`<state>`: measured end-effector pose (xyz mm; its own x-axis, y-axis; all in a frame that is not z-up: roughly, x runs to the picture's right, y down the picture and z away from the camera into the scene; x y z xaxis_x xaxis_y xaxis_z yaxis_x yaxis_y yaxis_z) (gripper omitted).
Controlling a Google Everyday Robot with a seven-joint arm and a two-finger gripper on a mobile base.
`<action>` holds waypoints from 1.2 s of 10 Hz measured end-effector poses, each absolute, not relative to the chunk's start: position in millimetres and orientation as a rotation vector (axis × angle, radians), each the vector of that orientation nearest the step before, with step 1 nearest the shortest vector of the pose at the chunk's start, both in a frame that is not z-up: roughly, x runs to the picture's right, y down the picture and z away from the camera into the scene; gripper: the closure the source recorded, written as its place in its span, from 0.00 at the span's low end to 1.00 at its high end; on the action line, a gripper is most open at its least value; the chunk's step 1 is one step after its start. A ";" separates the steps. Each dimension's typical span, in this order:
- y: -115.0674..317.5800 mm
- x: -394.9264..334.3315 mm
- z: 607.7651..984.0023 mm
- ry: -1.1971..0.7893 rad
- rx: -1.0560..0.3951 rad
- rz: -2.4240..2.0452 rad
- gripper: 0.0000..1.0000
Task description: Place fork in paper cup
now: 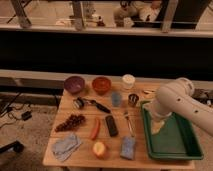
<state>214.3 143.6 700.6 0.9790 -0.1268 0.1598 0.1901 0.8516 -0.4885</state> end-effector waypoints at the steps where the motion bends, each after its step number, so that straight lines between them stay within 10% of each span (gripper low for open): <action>1: 144.5 207.0 701.6 -0.128 -0.526 -0.175 0.20; 12: 147.6 147.2 748.0 -0.341 -0.607 -0.343 0.20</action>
